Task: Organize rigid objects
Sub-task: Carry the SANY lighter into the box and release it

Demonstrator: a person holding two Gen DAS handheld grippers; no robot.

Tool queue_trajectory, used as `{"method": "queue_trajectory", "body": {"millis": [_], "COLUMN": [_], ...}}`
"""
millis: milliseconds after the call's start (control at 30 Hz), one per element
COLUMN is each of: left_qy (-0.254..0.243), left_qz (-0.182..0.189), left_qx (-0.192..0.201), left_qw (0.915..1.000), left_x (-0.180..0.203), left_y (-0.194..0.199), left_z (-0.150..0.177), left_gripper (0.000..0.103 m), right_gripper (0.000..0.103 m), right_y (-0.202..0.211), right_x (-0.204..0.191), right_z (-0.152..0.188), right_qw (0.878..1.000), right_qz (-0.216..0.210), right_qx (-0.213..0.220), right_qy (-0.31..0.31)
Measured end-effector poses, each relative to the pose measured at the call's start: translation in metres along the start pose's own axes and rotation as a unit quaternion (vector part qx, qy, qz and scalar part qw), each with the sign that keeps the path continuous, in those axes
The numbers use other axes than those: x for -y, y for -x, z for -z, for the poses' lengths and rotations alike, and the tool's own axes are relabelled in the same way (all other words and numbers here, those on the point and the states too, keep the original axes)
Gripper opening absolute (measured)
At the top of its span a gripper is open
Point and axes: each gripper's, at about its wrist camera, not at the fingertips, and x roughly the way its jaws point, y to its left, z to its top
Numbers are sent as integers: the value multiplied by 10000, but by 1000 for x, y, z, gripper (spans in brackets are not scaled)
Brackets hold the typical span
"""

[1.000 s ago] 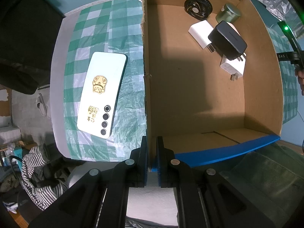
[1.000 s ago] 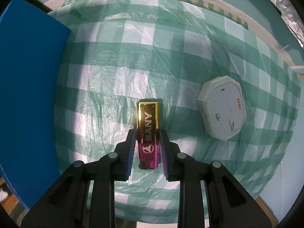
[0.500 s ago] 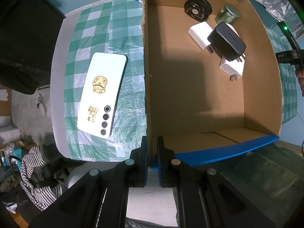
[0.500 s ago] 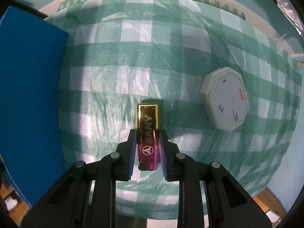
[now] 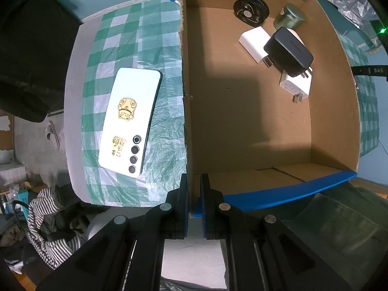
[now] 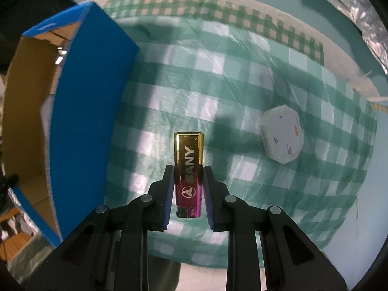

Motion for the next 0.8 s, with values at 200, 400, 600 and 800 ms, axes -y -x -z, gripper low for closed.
{"method": "queue_trajectory", "body": {"millis": [200,400,600,800], "left_qy": [-11,-5,-2,6], "left_qz": [10,25,46,50], "left_qx": [2,12,15,25], "left_qw": [10000,10000,10000,10000], "left_x": [0,0,0,0], "left_y": [1,1,1,2], "left_z": [0,0,-1,-1], "left_gripper": [8,8,8,8], "right_gripper": [22,22,22,22], "right_y": [29,53,72,84], "right_x": [-20,-42,-66,-93], "right_z": [-1,-7,-15,-28], "right_qw": [9994,9976,9942,9891], "right_qz": [-30,-107,-141,-165], "right_qx": [185,367,489,590], "right_qy": [299,583,945,1341]}}
